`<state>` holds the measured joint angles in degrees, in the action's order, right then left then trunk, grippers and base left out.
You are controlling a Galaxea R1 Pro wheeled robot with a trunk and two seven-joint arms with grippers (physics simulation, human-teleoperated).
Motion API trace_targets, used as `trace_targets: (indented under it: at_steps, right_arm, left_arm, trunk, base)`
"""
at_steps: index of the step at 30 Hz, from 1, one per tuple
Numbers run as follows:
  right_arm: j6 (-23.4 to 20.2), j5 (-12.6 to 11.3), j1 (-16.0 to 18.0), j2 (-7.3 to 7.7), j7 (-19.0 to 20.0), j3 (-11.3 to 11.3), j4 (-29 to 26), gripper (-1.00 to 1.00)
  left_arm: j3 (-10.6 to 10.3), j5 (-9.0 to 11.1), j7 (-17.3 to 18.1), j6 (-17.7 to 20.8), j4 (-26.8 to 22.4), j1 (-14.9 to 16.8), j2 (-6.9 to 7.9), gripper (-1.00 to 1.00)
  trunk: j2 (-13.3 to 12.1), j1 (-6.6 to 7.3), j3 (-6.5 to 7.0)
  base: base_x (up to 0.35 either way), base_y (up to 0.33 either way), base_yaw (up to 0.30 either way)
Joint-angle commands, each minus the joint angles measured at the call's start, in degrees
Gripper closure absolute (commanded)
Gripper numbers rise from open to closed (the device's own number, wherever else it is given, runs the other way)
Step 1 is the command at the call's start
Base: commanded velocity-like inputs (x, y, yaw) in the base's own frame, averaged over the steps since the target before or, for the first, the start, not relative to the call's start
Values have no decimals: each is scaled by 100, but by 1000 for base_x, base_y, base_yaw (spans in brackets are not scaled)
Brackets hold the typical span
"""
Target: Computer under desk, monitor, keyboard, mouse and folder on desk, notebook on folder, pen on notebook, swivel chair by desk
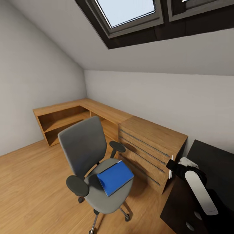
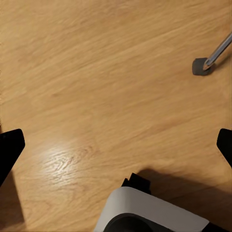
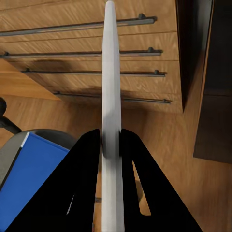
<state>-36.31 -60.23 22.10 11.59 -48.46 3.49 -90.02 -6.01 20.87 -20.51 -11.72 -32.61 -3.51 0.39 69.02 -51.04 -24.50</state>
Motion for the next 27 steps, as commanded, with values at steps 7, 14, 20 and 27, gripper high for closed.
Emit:
trace_targets:
  at_steps: [7,14,20,27]
  right_arm:
    - [0,-41,5,-4,-58,14,-9,100]
    - [1,-41,5,-1,-59,12,-7,100]
    - [1,-41,5,0,-56,3,-8,100]
    - [1,-42,5,1,-51,-4,-8,100]
  left_arm:
    - [-41,49,-41,-23,-8,-1,10,-100]
    - [-49,49,-41,-20,-8,-1,5,-100]
    - [-49,54,-41,-7,0,-1,13,-100]
    - [-49,52,-41,-12,9,-1,14,-100]
  trunk:
    - [-279,154,121]
    - [-559,308,263]
    - [-800,439,376]
    - [-840,461,398]
  base:
    - [0,0,0]
    - [0,0,-71]
    - [0,0,-31]
    - [0,0,-16]
